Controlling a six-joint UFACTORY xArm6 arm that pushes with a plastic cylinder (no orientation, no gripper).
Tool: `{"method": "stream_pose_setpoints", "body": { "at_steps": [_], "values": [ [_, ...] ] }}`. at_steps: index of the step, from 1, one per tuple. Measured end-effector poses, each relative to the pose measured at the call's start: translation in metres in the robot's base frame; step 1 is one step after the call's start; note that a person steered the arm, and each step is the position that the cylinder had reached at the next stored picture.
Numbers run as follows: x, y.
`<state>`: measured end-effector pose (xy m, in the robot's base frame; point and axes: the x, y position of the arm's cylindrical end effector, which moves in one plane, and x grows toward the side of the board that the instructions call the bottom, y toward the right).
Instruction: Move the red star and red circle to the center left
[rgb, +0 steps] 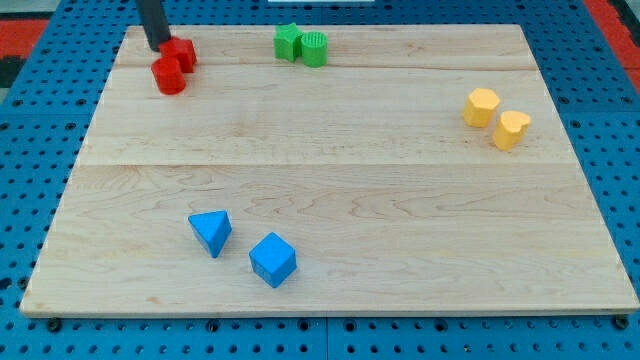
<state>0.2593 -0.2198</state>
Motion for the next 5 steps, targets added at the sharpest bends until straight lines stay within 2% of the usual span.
{"method": "stream_pose_setpoints", "body": {
  "at_steps": [1, 2, 3, 4, 5],
  "values": [
    [0.030, -0.004],
    [-0.010, -0.082],
    [-0.035, -0.016],
    [-0.021, 0.033],
    [0.040, 0.025]
  ]
}}
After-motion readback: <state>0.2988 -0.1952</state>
